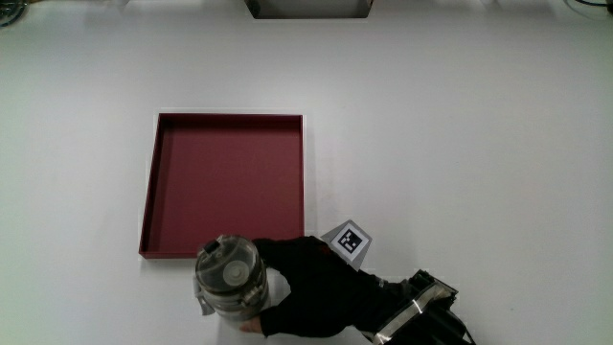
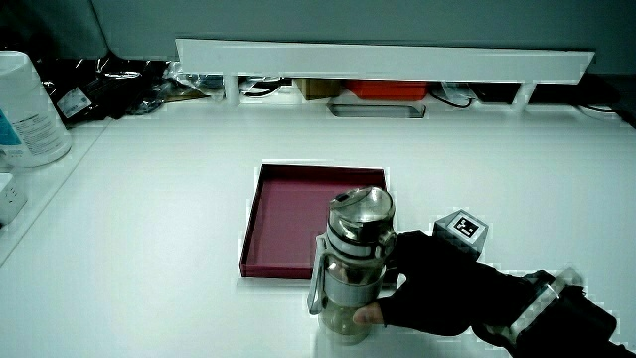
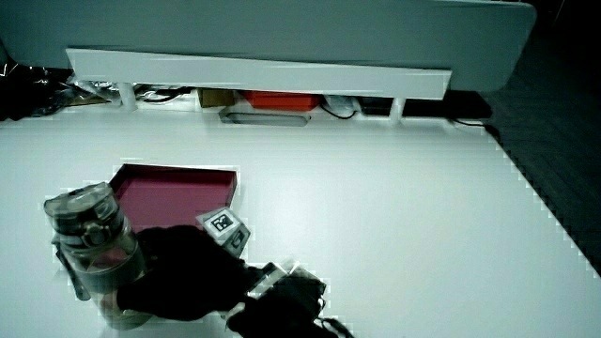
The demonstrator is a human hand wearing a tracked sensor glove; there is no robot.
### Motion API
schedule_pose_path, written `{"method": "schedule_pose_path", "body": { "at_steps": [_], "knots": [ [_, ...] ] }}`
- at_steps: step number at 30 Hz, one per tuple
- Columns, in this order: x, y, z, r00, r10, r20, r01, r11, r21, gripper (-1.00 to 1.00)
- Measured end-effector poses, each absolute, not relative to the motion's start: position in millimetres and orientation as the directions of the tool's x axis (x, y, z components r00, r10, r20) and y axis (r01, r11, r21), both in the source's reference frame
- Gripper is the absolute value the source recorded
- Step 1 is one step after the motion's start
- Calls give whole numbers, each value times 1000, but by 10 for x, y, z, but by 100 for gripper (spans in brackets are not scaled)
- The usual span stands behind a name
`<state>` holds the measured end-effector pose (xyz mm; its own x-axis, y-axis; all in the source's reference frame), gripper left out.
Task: Place bottle
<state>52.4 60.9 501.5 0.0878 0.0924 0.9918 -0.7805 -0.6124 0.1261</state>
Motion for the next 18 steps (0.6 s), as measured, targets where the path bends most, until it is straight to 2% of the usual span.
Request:
{"method": "schedule_pose_path", "body": {
  "at_steps": [6,7,8,10,12,13,14,18],
  "knots": [
    [484,770,5189,78,113,990,-781,-611,131,0],
    [497,794,5230,141,128,982,-781,-595,190,0],
    [496,800,5222,118,122,985,-776,-608,169,0],
    [507,805,5224,141,119,983,-772,-608,184,0],
    [502,819,5226,105,137,985,-772,-613,168,0],
    [512,826,5238,139,122,983,-770,-611,185,0],
    [505,833,5217,104,129,986,-767,-620,163,0],
    [500,844,5215,120,91,989,-770,-620,151,0]
  ]
}}
